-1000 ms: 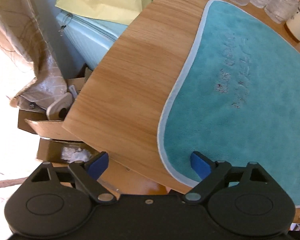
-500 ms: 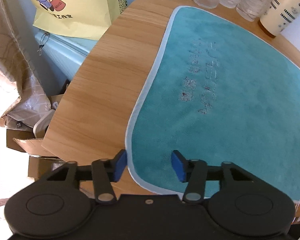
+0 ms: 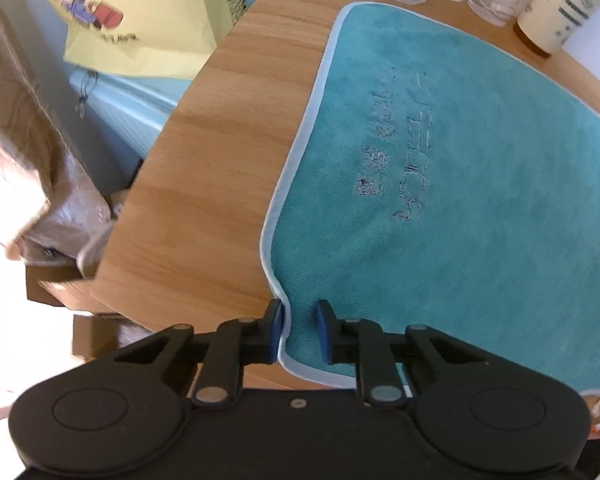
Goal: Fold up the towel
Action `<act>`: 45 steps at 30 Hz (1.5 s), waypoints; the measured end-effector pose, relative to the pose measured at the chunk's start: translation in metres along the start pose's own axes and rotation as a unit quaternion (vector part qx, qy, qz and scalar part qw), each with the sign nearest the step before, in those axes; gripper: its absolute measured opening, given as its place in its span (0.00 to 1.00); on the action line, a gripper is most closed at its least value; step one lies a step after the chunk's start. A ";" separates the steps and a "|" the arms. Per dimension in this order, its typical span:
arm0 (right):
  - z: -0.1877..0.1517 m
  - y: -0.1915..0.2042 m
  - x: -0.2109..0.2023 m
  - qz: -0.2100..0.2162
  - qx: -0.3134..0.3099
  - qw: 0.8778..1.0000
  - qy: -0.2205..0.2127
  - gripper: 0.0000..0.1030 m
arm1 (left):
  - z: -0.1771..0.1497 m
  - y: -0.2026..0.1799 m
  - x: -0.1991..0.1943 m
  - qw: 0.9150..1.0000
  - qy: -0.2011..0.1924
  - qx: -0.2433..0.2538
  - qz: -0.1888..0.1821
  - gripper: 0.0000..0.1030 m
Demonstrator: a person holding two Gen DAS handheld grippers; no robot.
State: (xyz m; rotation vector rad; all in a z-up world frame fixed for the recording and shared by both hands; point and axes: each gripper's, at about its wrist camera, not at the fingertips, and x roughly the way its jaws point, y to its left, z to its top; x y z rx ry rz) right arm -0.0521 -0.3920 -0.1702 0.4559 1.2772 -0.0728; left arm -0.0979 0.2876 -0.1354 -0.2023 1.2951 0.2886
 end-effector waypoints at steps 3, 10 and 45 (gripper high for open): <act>0.001 0.005 -0.003 -0.003 -0.018 1.000 -0.004 0.03 | 0.002 -0.005 -0.004 1.000 -0.005 0.016 0.007 0.18; 0.001 0.015 -0.023 -0.010 -0.053 0.998 -0.021 0.03 | 0.007 -0.014 -0.013 0.999 -0.016 0.045 0.020 0.17; -0.001 0.018 -0.021 0.005 -0.051 0.999 -0.018 0.03 | -0.007 0.011 -0.011 1.000 -0.003 -0.003 0.016 0.32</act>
